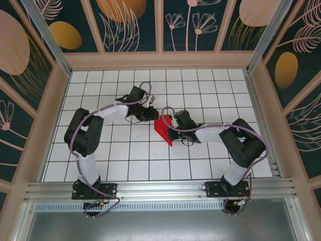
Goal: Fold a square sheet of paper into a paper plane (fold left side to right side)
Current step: Third fold the triangle at the center of the table.
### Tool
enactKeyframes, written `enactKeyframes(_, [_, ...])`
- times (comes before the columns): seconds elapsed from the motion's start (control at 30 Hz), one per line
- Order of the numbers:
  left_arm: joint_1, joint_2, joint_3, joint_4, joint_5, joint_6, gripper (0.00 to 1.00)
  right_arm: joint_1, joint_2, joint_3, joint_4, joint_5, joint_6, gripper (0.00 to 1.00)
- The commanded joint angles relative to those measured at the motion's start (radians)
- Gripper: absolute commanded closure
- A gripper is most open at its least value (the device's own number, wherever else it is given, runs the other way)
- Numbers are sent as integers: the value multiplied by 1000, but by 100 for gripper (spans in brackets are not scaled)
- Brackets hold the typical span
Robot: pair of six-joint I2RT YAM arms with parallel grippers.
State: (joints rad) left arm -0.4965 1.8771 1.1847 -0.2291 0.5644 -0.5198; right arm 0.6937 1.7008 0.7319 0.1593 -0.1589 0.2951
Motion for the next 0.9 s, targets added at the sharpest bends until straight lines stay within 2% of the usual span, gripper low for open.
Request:
enactKeyframes(0.0, [-31,-47,-71,104,107,-44,78,13,63,-12,-107,15,-9,100])
enactKeyframes(0.37, [-79,65,-66,151,76,-80,78,17,68,-7,-120,22,-11,100])
enactKeyframes(0.87, [-80,96,-118,152,18,-78,78,18,79,19,-143,42,-23,100])
